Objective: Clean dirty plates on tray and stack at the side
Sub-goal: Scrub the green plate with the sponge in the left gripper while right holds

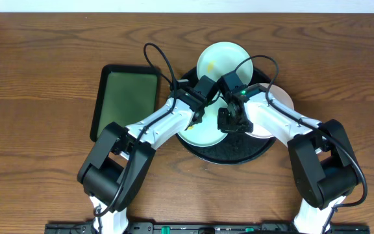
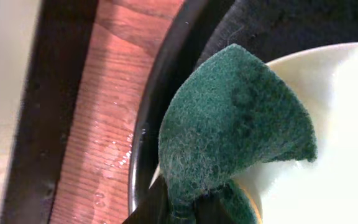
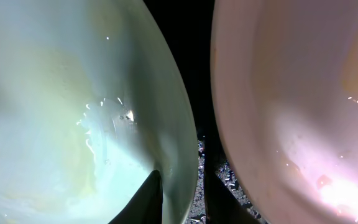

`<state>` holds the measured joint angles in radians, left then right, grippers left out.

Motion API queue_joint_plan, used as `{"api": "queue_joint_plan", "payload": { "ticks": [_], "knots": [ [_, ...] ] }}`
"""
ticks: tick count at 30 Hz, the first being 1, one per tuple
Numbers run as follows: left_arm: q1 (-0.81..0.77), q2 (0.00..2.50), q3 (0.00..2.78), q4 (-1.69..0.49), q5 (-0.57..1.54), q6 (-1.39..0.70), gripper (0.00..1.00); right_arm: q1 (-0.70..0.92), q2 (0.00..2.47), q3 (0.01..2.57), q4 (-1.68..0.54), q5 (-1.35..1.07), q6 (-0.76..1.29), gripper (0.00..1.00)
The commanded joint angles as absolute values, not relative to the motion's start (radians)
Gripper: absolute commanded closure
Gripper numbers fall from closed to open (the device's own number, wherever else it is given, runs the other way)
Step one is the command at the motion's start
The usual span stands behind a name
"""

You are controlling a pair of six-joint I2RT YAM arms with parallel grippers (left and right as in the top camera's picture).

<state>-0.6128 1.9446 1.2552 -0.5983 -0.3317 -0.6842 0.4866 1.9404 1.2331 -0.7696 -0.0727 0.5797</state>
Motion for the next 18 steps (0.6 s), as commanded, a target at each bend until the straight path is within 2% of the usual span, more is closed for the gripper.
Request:
{"api": "queue_joint_plan", "payload": {
  "ticks": [1,5,13,18],
  "knots": [
    [-0.59,1.87,1.231,-0.621,-0.483,-0.694,0.92,0.486,1.958,1.217,-0.778,-0.035,0.567,0.8],
    [-0.588,1.781,1.231,-0.612,-0.391,-0.711,0.92,0.486,1.958,1.217,-0.777,-0.035,0.566,0.8],
    [-0.585,1.782,1.228,-0.533,0.09,-0.712,0.92,0.486,1.958,1.217,-0.774,-0.034,0.566,0.79],
    [-0.585,1.856,1.227,-0.519,0.153,-0.713,0.92,0.485,1.958,1.217,-0.775,-0.035,0.566,0.79]
  ]
}}
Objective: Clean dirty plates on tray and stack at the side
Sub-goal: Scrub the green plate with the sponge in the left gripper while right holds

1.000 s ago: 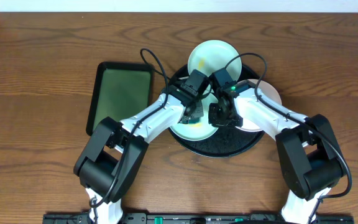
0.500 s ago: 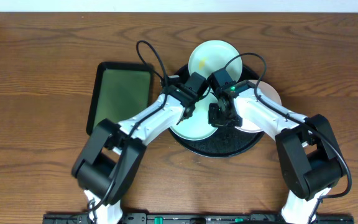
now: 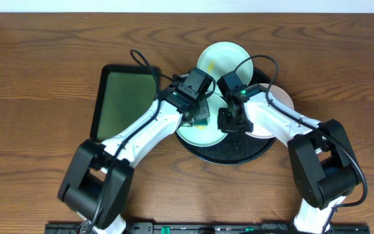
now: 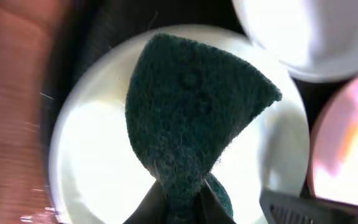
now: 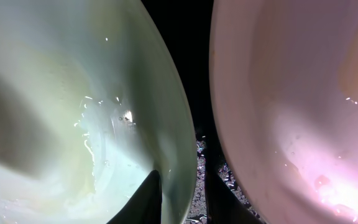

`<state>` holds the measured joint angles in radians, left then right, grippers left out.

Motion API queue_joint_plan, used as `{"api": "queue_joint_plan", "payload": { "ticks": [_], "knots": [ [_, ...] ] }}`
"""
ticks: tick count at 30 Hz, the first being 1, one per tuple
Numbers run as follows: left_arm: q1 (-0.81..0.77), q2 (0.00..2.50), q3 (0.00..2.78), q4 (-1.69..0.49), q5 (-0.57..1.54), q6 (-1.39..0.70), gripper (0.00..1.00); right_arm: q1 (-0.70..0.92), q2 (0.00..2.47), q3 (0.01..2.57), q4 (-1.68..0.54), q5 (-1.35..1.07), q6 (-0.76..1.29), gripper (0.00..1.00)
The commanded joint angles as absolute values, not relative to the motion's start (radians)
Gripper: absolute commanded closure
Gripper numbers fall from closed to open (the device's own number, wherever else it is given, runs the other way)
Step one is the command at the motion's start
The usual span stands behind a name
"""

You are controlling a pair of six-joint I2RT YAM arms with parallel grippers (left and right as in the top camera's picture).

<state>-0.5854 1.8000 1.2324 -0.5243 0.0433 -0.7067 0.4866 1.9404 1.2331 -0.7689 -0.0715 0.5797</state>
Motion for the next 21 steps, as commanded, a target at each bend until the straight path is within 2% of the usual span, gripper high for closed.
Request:
{"api": "queue_joint_plan", "payload": {
  "ticks": [1,5,7,9,10,15,21],
  "knots": [
    [-0.585,1.875,1.227,-0.512,0.154,-0.713,0.92,0.485,1.958,1.217,-0.775,-0.035,0.566,0.79],
    [-0.585,1.939,1.227,-0.496,0.155,-0.712,0.92,0.486,1.958,1.217,-0.775,-0.035,0.566,0.79],
    [-0.585,1.951,1.227,-0.501,0.153,-0.709,0.83,0.486,1.958,1.217,-0.777,-0.035,0.566,0.79],
    [-0.585,1.951,1.228,-0.503,0.152,-0.674,0.5,0.486,1.958,1.217,-0.778,-0.035,0.566,0.8],
    [-0.585,1.95,1.229,-0.503,0.15,-0.647,0.37,0.486,1.958,1.217,-0.778,-0.035,0.566,0.8],
    [-0.577,1.924,1.251,-0.553,0.132,-0.58,0.37,0.486,1.958,1.217,-0.777,-0.035,0.562,0.79],
    [-0.576,1.822,1.255,-0.59,0.006,-0.575,0.35,0.486,1.958,1.217,-0.777,-0.035,0.559,0.78]
  ]
}}
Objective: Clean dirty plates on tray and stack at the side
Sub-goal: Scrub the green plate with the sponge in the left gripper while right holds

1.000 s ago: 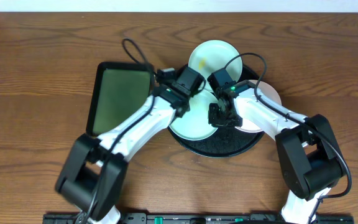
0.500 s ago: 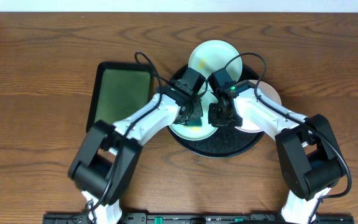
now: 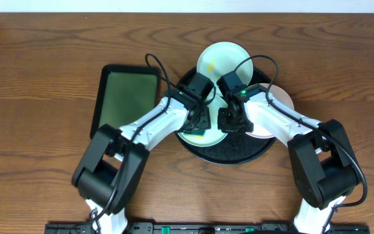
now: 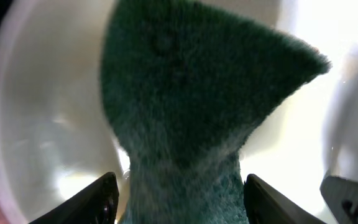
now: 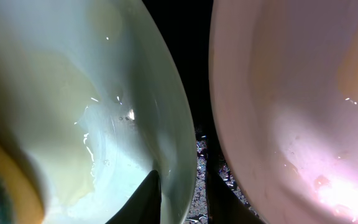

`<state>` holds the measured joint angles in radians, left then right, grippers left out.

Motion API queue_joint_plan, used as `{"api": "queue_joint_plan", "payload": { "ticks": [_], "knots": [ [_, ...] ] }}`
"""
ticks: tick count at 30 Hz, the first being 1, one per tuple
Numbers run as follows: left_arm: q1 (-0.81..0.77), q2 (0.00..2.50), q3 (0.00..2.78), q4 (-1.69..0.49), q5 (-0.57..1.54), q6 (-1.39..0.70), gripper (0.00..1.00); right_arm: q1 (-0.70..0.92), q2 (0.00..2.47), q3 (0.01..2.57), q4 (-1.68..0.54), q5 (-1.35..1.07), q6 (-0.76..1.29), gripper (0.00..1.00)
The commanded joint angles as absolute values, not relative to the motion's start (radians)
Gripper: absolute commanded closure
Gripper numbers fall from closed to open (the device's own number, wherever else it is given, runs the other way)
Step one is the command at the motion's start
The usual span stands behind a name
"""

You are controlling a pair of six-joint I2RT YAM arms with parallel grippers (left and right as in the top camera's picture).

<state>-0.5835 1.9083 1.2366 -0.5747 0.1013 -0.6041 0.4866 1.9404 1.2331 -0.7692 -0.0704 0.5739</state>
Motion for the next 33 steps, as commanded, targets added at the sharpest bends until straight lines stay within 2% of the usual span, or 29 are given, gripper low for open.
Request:
{"api": "queue_joint_plan", "payload": {
  "ticks": [1,9,18,26,33],
  "knots": [
    [-0.576,1.808,1.255,-0.59,0.002,-0.566,0.35,0.486,1.958,1.217,-0.776,-0.035,0.559,0.78],
    [-0.579,1.805,1.251,-0.574,0.003,-0.552,0.35,0.486,1.958,1.217,-0.773,-0.035,0.548,0.78],
    [-0.607,1.883,1.251,-0.53,0.021,-0.414,0.35,0.486,1.958,1.217,-0.773,-0.035,0.544,0.78],
    [-0.615,1.888,1.248,-0.509,-0.054,-0.416,0.36,0.486,1.958,1.217,-0.774,-0.035,0.544,0.78],
    [-0.615,1.93,1.247,-0.495,-0.054,-0.416,0.46,0.486,1.958,1.217,-0.774,-0.035,0.544,0.78]
  ]
}}
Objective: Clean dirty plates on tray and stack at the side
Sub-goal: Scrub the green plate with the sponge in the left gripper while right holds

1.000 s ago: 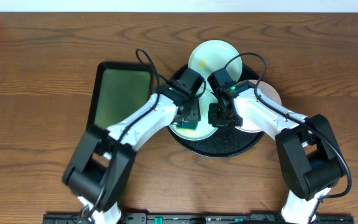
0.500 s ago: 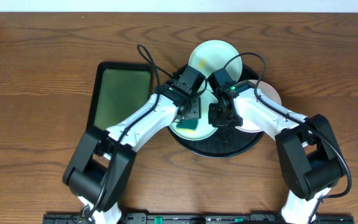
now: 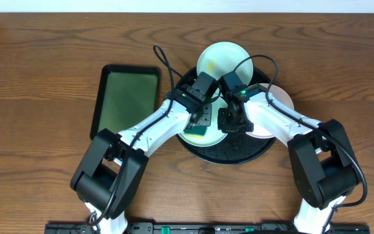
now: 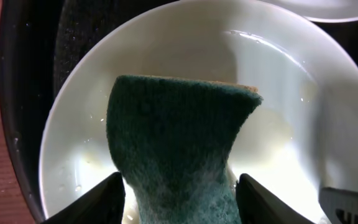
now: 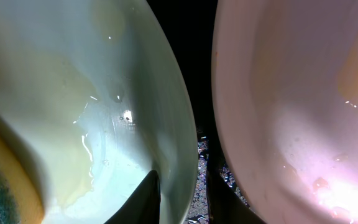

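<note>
A pale green-white plate lies in the round black tray. My right gripper is shut on its right rim. A green sponge with a yellow back rests on the wet plate. My left gripper is open over the sponge, with a slim gap at each finger. A pink plate sits on the tray's right. Another pale plate lies at the far side.
A dark rectangular tray with a green inside lies on the wooden table, left of the round tray. The two arms meet over the round tray, with their cables looping above it.
My left gripper has shifted slightly right over the plate and the sponge has come further toward the plate's right side. The right gripper has not moved from the rim.
At first my left gripper pinched the folded sponge at the plate's left rim. Then it held it over the plate's middle. Later its fingers stood wide apart with the sponge down on the plate, as now. The right gripper held the rim throughout.
</note>
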`<state>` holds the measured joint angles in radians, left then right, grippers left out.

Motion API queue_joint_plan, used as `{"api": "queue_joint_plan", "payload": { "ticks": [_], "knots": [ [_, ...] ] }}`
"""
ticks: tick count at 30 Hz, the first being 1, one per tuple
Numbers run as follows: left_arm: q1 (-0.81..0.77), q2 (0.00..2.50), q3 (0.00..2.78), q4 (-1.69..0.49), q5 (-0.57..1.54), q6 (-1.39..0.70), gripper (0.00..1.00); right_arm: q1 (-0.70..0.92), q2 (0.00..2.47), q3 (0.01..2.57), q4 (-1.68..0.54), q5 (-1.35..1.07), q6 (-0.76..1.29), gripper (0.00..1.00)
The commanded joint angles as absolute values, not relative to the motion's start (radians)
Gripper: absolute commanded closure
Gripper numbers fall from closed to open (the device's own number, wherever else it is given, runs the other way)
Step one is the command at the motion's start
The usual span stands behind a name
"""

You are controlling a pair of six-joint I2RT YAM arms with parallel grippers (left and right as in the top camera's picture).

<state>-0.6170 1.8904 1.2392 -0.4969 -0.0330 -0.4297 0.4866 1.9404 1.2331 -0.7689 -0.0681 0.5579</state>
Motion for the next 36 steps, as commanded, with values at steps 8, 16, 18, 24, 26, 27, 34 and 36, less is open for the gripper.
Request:
{"api": "queue_joint_plan", "payload": {
  "ticks": [8,16,18,24,26,27,34,36],
  "knots": [
    [-0.615,1.945,1.248,-0.493,-0.054,-0.43,0.85,0.486,1.958,1.217,-0.774,-0.035,0.544,0.78],
    [-0.612,1.943,1.248,-0.546,-0.289,-0.511,0.92,0.486,1.958,1.217,-0.778,-0.034,0.54,0.79],
    [-0.609,1.926,1.248,-0.571,-0.374,-0.541,0.92,0.486,1.958,1.217,-0.778,-0.034,0.54,0.79],
    [-0.598,1.862,1.249,-0.559,-0.387,-0.545,0.93,0.486,1.958,1.217,-0.777,-0.034,0.537,0.79],
    [-0.598,1.835,1.25,-0.556,-0.385,-0.562,0.93,0.486,1.958,1.217,-0.777,-0.034,0.537,0.79],
    [-0.598,1.819,1.25,-0.555,-0.372,-0.579,0.92,0.486,1.958,1.217,-0.777,-0.034,0.537,0.79],
    [-0.599,1.8,1.248,-0.485,0.017,-0.593,0.93,0.486,1.958,1.217,-0.773,-0.034,0.537,0.79],
    [-0.601,1.813,1.247,-0.468,0.084,-0.594,0.93,0.486,1.958,1.217,-0.774,-0.034,0.537,0.78]
  ]
}}
